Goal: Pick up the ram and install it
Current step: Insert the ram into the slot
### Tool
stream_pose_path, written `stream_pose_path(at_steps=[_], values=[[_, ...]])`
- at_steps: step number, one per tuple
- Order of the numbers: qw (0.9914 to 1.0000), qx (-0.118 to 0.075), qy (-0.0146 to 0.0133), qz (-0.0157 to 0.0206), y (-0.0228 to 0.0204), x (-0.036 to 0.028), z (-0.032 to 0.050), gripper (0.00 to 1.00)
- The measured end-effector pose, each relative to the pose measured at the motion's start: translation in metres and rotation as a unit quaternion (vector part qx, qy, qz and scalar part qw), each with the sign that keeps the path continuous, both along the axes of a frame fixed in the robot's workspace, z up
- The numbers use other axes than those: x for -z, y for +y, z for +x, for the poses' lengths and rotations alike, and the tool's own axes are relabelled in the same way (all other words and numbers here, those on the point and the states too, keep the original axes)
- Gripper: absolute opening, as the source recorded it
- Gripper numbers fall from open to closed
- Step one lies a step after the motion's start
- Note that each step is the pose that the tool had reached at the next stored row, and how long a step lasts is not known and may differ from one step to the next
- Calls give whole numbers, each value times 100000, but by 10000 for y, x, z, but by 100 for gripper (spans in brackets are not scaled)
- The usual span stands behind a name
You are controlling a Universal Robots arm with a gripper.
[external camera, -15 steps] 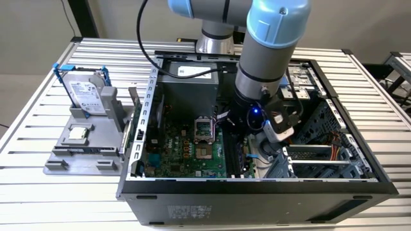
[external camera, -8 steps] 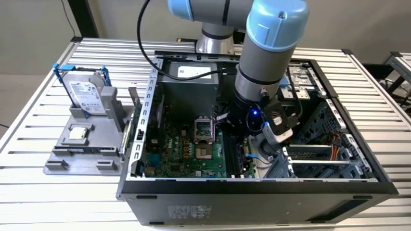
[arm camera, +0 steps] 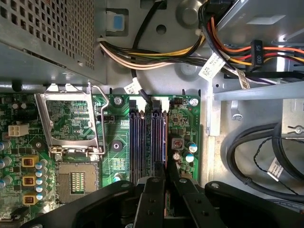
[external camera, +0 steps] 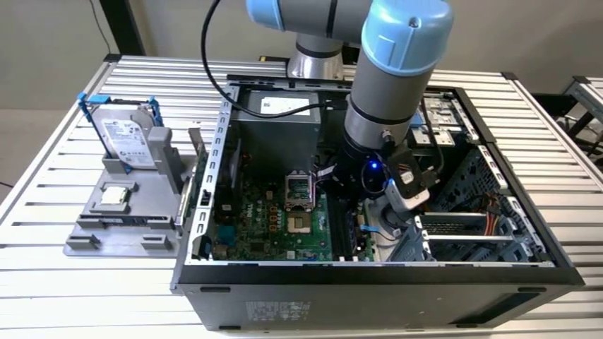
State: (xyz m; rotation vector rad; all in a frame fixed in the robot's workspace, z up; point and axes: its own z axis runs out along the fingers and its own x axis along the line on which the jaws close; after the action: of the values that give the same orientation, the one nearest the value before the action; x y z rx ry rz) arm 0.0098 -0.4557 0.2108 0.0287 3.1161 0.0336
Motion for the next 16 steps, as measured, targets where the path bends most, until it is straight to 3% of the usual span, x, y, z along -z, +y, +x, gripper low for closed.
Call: stream_pose_path(at_steps=[1, 5, 13, 14, 16], values=[[100000, -3, -6, 1, 0, 0, 1, 100], [100000, 3, 17, -4, 0, -17, 0, 100], [100000, 21, 22, -6, 0, -378, 0, 100], [100000, 19, 27, -16, -1, -412, 0, 100], [100000, 17, 17, 9, 0, -418, 0, 100]])
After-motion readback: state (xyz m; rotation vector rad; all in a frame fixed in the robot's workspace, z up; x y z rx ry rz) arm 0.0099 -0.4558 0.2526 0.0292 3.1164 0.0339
